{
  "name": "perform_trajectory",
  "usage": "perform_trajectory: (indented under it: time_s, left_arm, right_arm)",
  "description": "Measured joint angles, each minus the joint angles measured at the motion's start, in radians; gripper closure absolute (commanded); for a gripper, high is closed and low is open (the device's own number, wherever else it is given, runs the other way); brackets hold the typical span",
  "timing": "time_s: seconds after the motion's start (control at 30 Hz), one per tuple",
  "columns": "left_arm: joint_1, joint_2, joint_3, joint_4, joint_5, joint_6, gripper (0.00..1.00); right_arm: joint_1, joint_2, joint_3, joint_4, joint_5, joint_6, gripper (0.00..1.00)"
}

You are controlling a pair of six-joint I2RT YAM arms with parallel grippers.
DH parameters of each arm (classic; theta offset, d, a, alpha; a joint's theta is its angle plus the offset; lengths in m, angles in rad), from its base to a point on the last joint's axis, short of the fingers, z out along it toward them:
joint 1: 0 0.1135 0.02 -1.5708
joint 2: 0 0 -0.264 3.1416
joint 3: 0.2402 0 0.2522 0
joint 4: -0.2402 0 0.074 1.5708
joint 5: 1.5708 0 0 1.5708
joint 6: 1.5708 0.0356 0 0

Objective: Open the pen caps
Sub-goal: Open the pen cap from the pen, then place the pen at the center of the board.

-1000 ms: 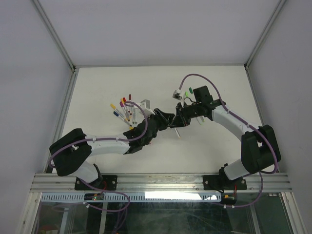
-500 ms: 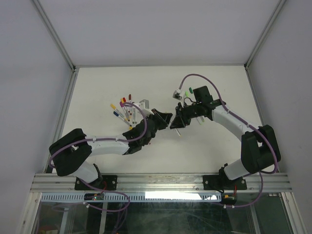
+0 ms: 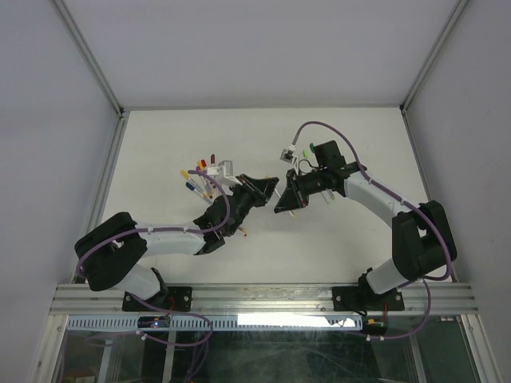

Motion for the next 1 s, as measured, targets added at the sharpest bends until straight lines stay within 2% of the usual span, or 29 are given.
perform_trajectory:
  time_s: [0.27,0.4,0.6,0.67,0.77,1.0]
  left_arm:
    - [0.063,-0.016,-0.035,0.066,0.085,-0.003,1.00]
    - [0.146,-0.049,-0.025,0.047,0.172,-0.003,1.00]
    - [0.460,-0.072,0.127,0.004,0.140,0.010,1.00]
    - [0.507,-0.083,0.164,-0.003,0.140,0.013,1.00]
    - [0.523,-0.118,0.174,-0.032,0.156,0.021,1.00]
    - [0.522,-0.198,0.076,-0.093,0.235,0.023,1.00]
  right_arm:
    - [0.016,0.001,0.013,0.030,-0.018,0.014,1.00]
    - [0.028,0.023,0.056,0.070,-0.010,0.038,1.00]
    - [0.026,0.060,0.055,0.018,0.012,0.048,1.00]
    - [0.026,0.062,0.055,0.008,0.031,0.048,1.00]
    - [0.029,0.062,0.056,-0.009,0.127,0.043,1.00]
    - [0.029,0.080,0.104,-0.097,0.600,-0.014,0.98]
